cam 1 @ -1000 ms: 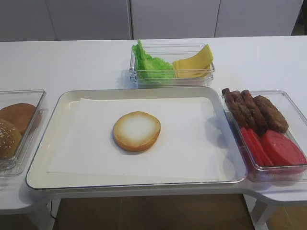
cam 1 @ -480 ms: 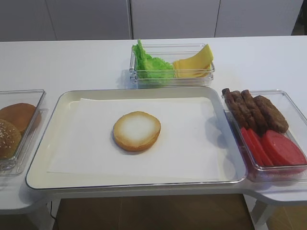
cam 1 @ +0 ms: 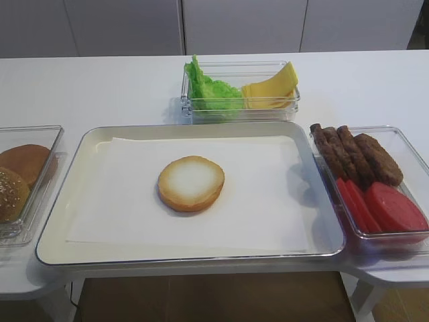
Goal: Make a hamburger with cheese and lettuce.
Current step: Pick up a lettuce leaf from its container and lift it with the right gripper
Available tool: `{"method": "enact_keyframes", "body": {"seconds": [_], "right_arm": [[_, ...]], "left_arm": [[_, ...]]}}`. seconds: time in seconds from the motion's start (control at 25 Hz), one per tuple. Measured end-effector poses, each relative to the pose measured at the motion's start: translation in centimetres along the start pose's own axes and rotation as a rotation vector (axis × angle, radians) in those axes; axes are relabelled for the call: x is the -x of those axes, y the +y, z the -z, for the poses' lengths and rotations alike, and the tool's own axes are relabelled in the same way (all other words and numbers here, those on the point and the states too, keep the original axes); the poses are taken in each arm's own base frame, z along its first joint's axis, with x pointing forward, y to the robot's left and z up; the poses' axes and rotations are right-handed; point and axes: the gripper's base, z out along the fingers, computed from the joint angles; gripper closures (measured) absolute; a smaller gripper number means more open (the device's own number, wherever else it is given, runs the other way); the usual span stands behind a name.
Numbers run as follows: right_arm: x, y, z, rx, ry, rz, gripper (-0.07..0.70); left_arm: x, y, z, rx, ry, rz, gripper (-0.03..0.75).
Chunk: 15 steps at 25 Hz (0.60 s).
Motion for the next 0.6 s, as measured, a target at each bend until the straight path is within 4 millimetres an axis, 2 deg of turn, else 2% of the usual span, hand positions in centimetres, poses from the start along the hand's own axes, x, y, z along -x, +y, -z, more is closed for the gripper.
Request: {"method": "enact_keyframes", "body": {"seconds": [0.16, 0.36, 0.6], "right_arm": [[3.6, 0.7, -2.5, -0.021, 0.076, 0.075, 0.185], [7.3, 1.3, -7.7, -0.013, 0.168, 0.045, 0.185], [11.7, 3.1, -14.3, 0.138, 0.25, -0.027, 0.185]], "left_arm": [[0.0, 0.0, 0.0, 0.0, 0.0, 0.0, 0.342], [0.0, 0.0, 0.0, 0.0, 0.0, 0.0, 0.342], [0.0, 0.0, 0.0, 0.0, 0.0, 0.0, 0.344]]}}
